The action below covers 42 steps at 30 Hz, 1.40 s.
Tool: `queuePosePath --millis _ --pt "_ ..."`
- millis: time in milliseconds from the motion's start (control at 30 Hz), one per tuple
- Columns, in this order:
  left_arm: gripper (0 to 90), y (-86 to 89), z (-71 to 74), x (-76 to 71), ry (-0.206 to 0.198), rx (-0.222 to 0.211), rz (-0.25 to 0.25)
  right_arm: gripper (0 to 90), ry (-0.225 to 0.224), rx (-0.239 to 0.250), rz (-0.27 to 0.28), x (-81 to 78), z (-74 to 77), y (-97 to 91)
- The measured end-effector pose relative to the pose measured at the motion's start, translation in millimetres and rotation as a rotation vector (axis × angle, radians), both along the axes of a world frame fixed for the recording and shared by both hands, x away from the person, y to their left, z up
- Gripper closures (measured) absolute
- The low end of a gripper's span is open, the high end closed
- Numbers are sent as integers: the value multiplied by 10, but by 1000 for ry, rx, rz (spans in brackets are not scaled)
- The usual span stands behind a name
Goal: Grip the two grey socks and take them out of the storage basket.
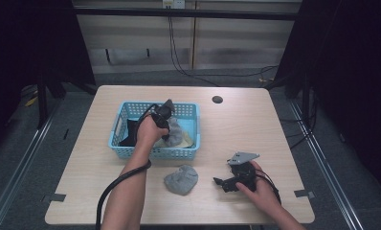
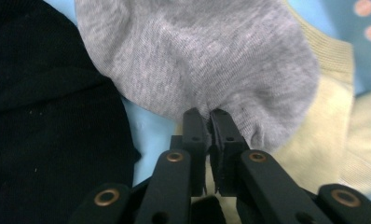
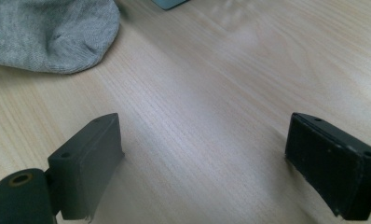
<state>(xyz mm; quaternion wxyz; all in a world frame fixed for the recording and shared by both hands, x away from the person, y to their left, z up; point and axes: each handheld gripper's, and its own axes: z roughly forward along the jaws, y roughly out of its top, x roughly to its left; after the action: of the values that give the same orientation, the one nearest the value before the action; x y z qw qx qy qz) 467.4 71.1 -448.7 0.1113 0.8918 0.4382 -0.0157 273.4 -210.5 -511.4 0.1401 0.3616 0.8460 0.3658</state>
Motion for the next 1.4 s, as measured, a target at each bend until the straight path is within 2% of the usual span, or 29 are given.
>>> queuePosePath --millis 133,167,233,333,400,467,500,533,567,700,767,833,867,933,967,1033,1167,1267,1400 --pt "865 30 101 -27 1 5 -19 104 0 0 0 0 0 0" --pt "864 74 191 -61 3 -2 -19 104 -1 0 0 0 0 0" --pt "863 114 243 -94 11 8 -29 104 0 0 0 0 0 0" --pt "854 178 259 -168 24 6 -33 104 3 1 0 -1 0 1" --pt "766 214 250 -193 3 -7 -20 104 3 1 0 -1 0 1" --pt "594 234 238 -192 -24 -8 -6 104 1 0 1 0 -1 1" --pt "537 235 234 -183 -51 -18 -3 104 1 0 1 0 -1 1" --pt "483 235 234 -183 -51 -18 -3 104 1 0 1 0 -1 1" --pt "454 216 216 -168 -84 -36 -19 104 1 0 1 0 -1 1" --pt "376 135 107 -120 -96 -46 -44 104 4 2 0 -2 0 2" --pt "348 101 19 -96 -82 -46 -26 104 5 2 0 -2 1 2" --pt "390 85 -66 -83 -48 -56 -28 104 2 1 1 -1 0 1" --pt "458 79 -97 -81 -35 -54 -39 104 2 1 1 -1 0 1" --pt "658 69 -115 -93 -21 -39 -71 104 2 1 1 -1 0 1" --pt "738 72 -105 -92 -9 -43 -62 104 2 1 1 -1 0 1" --pt "816 84 -38 -87 6 -37 -59 104 3 1 2 -2 0 1" --pt "834 95 152 -97 17 -25 -63 104 3 1 2 -2 0 1" --pt "836 101 281 -107 28 -37 -68 104 3 2 2 -1 1 1" --pt "835 103 380 -111 23 -36 -72 104 3 1 2 -1 1 1"
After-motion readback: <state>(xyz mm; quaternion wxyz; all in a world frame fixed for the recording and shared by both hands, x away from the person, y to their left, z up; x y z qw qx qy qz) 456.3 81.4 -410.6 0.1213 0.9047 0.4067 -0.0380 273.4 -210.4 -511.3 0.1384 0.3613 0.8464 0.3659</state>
